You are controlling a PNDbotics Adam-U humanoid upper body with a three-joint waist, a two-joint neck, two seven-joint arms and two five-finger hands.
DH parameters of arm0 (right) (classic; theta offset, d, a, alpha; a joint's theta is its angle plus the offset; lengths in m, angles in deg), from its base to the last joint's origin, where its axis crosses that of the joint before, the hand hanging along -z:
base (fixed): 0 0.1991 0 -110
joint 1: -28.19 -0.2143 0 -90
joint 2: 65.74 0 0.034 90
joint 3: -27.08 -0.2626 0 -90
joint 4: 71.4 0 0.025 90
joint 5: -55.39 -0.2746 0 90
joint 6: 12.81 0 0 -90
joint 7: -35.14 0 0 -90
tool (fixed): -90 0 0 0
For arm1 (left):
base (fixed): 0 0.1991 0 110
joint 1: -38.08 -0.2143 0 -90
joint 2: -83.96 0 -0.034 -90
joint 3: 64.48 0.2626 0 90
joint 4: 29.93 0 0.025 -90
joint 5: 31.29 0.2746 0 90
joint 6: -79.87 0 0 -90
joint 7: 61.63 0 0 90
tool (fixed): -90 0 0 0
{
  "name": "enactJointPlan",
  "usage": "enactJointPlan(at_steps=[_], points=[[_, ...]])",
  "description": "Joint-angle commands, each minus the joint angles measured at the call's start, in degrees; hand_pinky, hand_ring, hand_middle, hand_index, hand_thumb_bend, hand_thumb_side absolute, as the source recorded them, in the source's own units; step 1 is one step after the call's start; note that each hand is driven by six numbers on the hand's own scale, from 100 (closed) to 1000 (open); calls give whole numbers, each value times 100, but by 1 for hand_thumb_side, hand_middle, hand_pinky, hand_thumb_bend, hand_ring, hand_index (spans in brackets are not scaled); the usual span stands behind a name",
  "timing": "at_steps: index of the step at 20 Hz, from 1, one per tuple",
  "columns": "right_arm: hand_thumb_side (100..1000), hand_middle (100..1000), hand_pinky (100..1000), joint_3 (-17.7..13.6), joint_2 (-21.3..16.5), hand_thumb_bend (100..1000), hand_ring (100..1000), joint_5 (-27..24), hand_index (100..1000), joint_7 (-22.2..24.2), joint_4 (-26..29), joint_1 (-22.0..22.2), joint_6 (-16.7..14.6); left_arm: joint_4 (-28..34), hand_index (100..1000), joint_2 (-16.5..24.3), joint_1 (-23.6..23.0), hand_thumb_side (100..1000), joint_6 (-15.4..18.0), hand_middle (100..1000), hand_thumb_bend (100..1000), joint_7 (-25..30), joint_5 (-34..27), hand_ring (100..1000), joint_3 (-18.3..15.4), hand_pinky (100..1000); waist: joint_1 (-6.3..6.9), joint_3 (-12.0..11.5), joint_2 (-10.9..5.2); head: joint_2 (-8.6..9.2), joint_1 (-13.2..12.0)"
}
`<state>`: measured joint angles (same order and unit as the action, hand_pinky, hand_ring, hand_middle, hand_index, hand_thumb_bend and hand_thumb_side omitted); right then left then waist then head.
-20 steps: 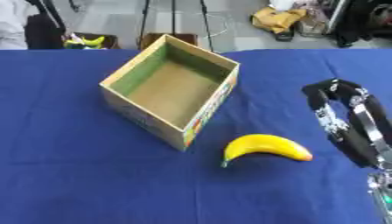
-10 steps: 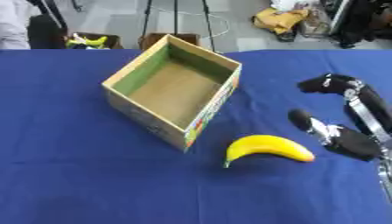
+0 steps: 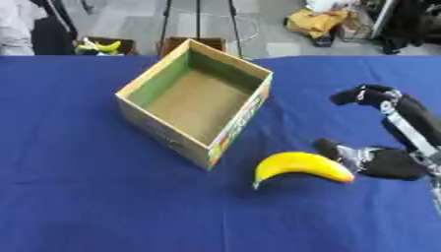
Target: Pick up objects on the table and place them in the box.
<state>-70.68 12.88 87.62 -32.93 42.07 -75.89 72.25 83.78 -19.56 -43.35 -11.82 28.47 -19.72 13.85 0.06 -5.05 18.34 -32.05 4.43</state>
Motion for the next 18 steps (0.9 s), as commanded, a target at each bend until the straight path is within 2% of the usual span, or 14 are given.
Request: enactJointPlan(at_steps=[1,7,10,18], points=[[657,730,843,24,-253,484,833,46,853,240,113,-45,25,88,464,27,13,1000,7,302,100,18,5,232,16,144,3,-11,-76,76,12],[572,749,843,102,-351,327,846,-56,889,702,113,-13,136,88,465,23,14,1000,1,303,100,39,12,232,22,144,7,-18,-62,94,7],[539,756,837,158,-419,301,847,-32,901,861,113,7,190,88,465,25,16,1000,2,303,100,48,13,232,24,144,9,-24,-62,105,9],[525,802,837,283,-638,320,874,87,928,1133,-69,5,374,88,464,32,21,1000,0,303,100,77,12,232,35,144,2,-49,-62,121,12]])
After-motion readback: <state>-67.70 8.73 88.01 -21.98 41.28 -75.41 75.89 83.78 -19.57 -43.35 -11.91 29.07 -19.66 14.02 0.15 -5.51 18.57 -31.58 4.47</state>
